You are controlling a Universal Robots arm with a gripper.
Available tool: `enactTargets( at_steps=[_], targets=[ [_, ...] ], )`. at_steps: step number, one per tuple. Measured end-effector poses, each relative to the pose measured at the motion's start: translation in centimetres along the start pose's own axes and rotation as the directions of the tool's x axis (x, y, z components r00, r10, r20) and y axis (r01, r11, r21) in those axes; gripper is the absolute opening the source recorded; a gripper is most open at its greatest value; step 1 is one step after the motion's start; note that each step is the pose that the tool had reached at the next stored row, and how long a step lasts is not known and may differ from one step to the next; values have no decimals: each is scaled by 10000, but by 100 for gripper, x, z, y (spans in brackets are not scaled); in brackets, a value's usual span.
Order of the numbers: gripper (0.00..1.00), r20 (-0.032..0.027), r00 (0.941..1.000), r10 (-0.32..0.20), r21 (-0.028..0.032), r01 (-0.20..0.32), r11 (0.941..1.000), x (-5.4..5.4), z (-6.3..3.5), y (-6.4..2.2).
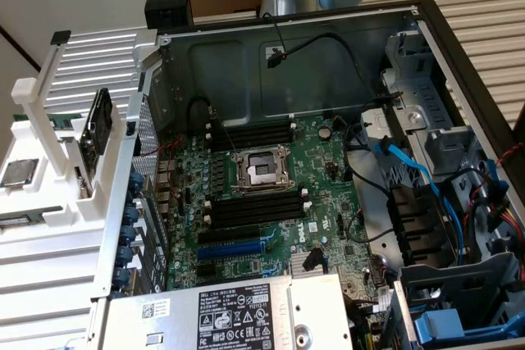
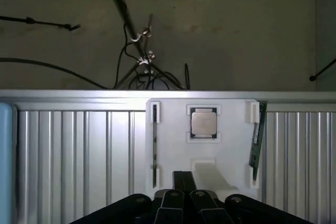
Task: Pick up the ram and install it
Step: 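Pick up the ram and move it above insertion slot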
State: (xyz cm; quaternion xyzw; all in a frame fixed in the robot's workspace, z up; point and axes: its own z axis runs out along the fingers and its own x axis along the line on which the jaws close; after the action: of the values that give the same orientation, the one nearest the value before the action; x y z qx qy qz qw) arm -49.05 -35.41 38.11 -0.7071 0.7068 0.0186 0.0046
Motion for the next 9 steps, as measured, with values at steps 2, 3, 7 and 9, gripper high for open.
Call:
enactTargets(
  at_steps=[2,3,7,9],
  targets=[
    [11,0,10000,-1,0,1,10000,0,0,0],
    [11,0,10000,-1,0,1,10000,0,1,0],
    [11,0,10000,-1,0,1,10000,0,1,0],
    [11,0,10000,-1,0,1,10000,0,0,0]
  ],
)
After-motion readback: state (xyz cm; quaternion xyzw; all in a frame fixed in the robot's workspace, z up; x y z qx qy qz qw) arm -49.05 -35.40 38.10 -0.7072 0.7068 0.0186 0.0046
